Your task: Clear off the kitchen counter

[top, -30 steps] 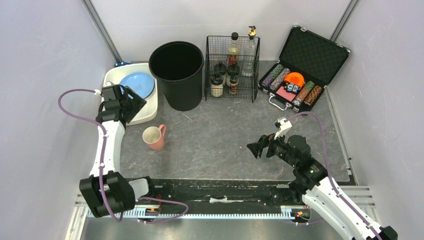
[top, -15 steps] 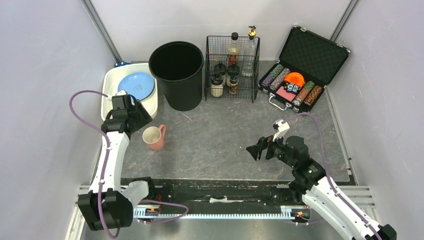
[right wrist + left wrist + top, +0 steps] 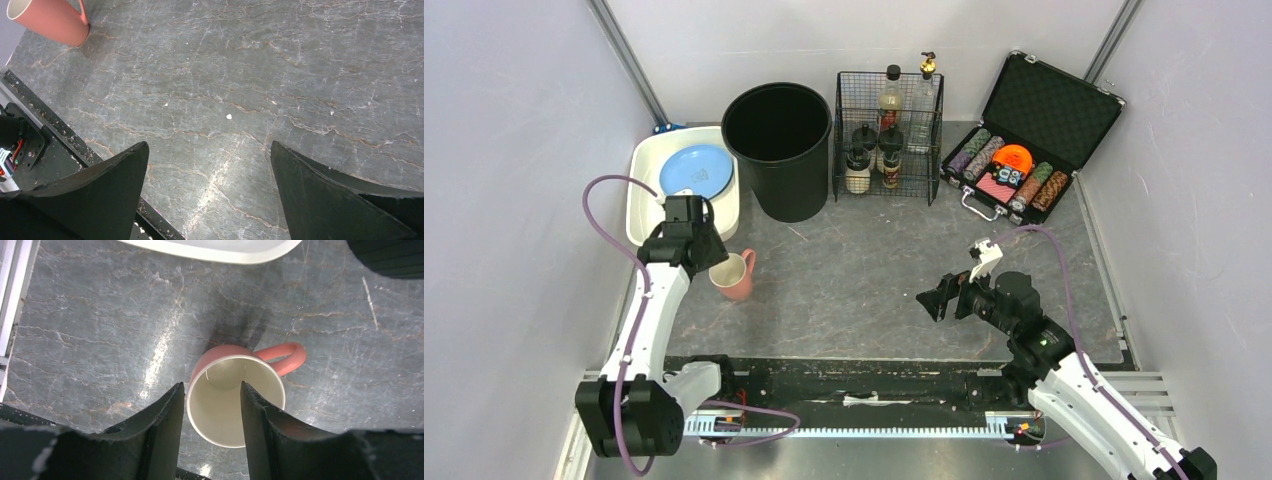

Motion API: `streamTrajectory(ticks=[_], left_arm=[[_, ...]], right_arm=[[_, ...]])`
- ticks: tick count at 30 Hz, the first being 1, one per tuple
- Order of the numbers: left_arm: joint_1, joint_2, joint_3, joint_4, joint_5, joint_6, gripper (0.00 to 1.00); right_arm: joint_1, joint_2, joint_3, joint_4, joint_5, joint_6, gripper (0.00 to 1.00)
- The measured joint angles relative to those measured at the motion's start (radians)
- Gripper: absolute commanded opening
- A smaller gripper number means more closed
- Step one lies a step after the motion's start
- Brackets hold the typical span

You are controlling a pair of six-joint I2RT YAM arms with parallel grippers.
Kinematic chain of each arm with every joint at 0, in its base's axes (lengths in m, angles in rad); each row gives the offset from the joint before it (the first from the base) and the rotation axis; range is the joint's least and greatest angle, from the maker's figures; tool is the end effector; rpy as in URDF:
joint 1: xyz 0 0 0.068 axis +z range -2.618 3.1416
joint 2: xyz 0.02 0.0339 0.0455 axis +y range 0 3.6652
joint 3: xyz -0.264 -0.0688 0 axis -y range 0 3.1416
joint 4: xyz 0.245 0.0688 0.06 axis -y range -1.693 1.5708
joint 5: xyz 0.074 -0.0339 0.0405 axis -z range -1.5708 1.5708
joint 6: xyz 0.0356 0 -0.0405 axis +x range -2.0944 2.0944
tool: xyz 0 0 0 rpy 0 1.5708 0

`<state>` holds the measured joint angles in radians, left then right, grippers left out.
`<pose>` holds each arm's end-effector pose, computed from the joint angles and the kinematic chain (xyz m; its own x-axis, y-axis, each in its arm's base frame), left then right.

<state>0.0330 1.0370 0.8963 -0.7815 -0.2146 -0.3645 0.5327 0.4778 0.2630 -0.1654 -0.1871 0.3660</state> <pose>0.2020 0.0143 0.2791 -0.6868 -0.3712 -0.6249 -0.4342 0.8990 -0.0568 0.1163 0.0763 0.2009 -0.5303 0.0955 -0.8424 -0.4905 0.7759 0.3968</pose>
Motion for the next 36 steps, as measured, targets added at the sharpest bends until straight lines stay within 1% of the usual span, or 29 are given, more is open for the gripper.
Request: streamTrajectory(ticks=[14,19,23,28,31,34,36], left_arm=[[-0.013,0.098,-0.015,-0.006,0.012,0.009,0.47],[-0.013,0.149,-0.015,-0.007,0.017,0.016,0.43],[-0.013,0.169,-0.015,-0.007,0.035,0.018,0.35],[-0.013,0.174,-0.015,-0.006,0.057,0.022,0.29],[-0.026,0.187,-0.015,-0.006,0.062,0.025,0.17],[-0.043,0.195,-0.015,-0.01,0.072,0.033,0.03],[-0.048,0.198,-0.014,-0.004,0.085,0.036,0.02]], right_arm=[[0.0,-0.019,0.0,-0.002,0.0,0.0,0.94],[0.0,-0.035,0.0,-0.008,0.001,0.0,0.94],[0.0,-0.053,0.0,-0.013,0.001,-0.001,0.94],[0.0,-0.065,-0.004,-0.016,0.001,-0.001,0.95],[0.0,-0.066,-0.008,-0.019,0.001,0.0,0.95],[0.0,-0.066,-0.01,-0.024,0.001,0.0,0.95],[0.0,-0.066,-0.012,-0.025,0.001,0.0,0.95]])
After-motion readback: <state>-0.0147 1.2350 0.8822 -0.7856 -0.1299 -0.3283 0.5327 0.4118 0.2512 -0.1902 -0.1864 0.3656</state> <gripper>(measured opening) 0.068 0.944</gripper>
